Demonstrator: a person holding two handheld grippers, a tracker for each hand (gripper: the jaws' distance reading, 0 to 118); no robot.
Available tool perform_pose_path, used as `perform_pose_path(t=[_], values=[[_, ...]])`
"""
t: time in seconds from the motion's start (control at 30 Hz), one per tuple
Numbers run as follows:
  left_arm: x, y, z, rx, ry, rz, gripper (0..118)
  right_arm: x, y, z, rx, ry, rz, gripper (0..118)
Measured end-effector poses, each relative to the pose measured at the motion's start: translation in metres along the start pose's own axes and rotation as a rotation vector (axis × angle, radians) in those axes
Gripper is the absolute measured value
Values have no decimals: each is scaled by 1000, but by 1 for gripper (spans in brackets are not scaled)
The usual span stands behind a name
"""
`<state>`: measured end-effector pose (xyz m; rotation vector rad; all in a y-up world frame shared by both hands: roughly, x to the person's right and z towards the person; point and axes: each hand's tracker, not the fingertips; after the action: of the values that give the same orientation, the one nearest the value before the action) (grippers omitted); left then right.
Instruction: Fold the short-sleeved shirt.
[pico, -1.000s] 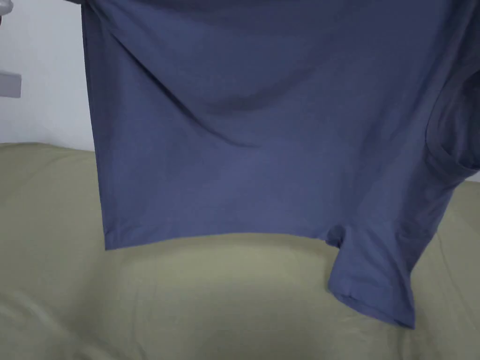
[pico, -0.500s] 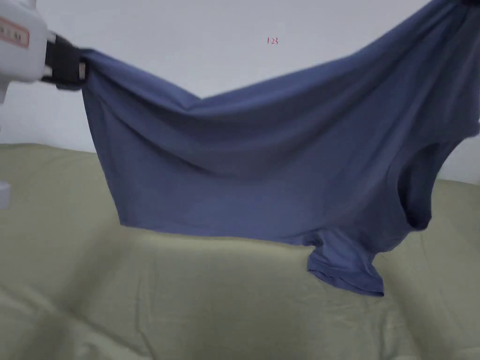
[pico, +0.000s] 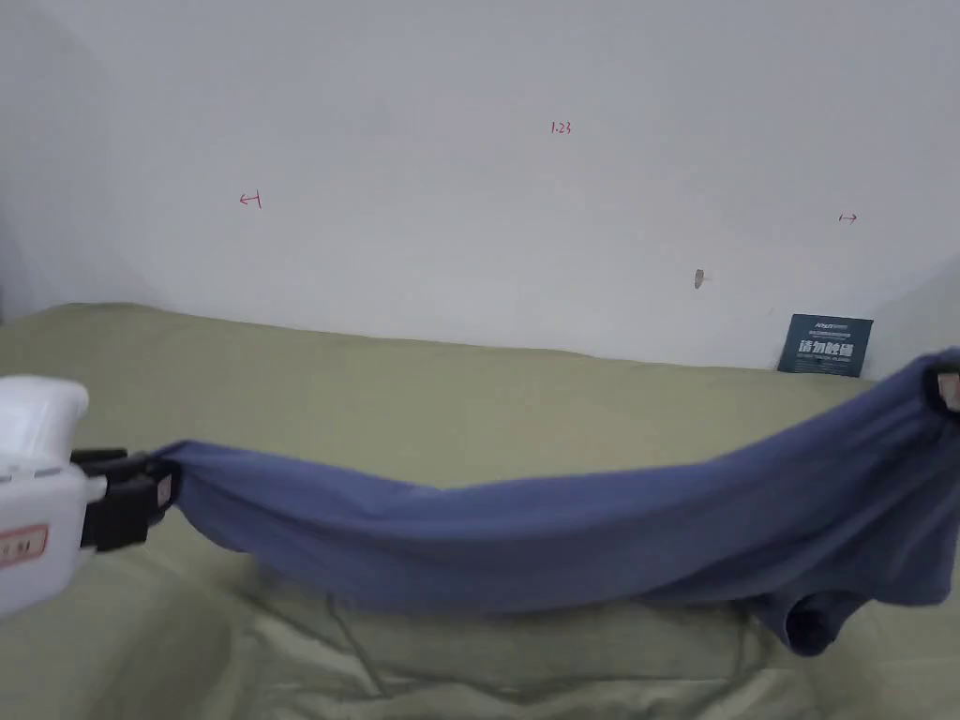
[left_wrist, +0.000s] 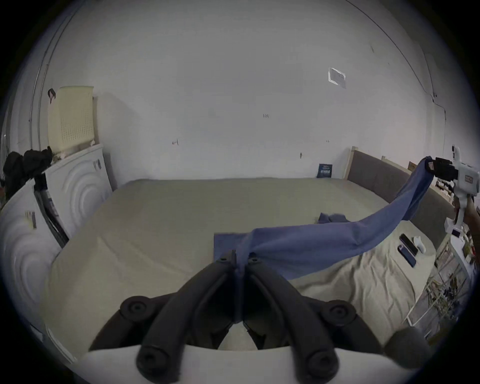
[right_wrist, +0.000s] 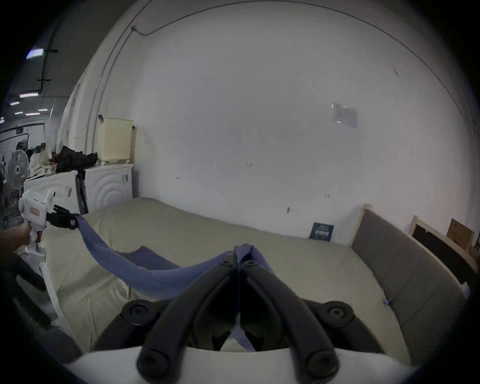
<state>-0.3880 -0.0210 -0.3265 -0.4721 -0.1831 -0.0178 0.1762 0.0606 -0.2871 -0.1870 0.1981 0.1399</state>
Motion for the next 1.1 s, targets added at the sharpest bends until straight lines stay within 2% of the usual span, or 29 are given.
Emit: perform_pose_path(t=[0.17, 0.33, 0.4, 0.43, 0.47, 0.6, 0.7, 0.73, 0.77, 0.8, 0.83, 0.87, 0.9, 0.93, 1.0, 1.1], values=[[4, -65, 30, -45, -25, 61, 5, -27, -62, 47, -78, 41, -46, 0], [-5, -119, 37, -127, -3, 116, 5, -45, -126, 79, -156, 25, -116, 0], [-8, -135, 38, -155, -3, 131, 5, -44, -147, 86, -212, 36, -204, 0], [-9, -145, 38, -174, -10, 131, 5, -46, -159, 91, -223, -7, -221, 0], [-12, -155, 36, -183, -4, 116, 5, -46, -169, 94, -248, 9, -249, 0], [-17, -178, 35, -236, -18, 123, 5, -45, -198, 103, -319, -54, -273, 0], [-20, -190, 32, -238, -25, 122, 5, -39, -221, 104, -376, -88, -328, 0], [-18, -194, 33, -239, -31, 124, 8, -39, -226, 105, -384, -72, -329, 0], [-17, -199, 33, -237, -32, 125, 26, -43, -231, 105, -408, -80, -327, 0], [-18, -204, 33, -235, -29, 127, 52, -45, -235, 107, -417, -102, -314, 2], [-19, -208, 33, -240, -23, 137, 81, -46, -238, 107, -422, -113, -297, 16], [-20, -214, 34, -253, -22, 197, 99, -44, -240, 109, -433, -120, -295, 62], [-23, -218, 38, -252, 0, 245, 99, -47, -239, 109, -435, -137, -299, 96], [-25, -219, 43, -231, -6, 293, 99, -45, -237, 108, -457, -134, -322, 103], [-23, -211, 57, -193, 33, 354, 99, -45, -224, 116, -385, -140, -333, 99], [-1, -178, 86, -44, 68, 284, 99, -60, -189, 130, -250, -201, -267, 99]])
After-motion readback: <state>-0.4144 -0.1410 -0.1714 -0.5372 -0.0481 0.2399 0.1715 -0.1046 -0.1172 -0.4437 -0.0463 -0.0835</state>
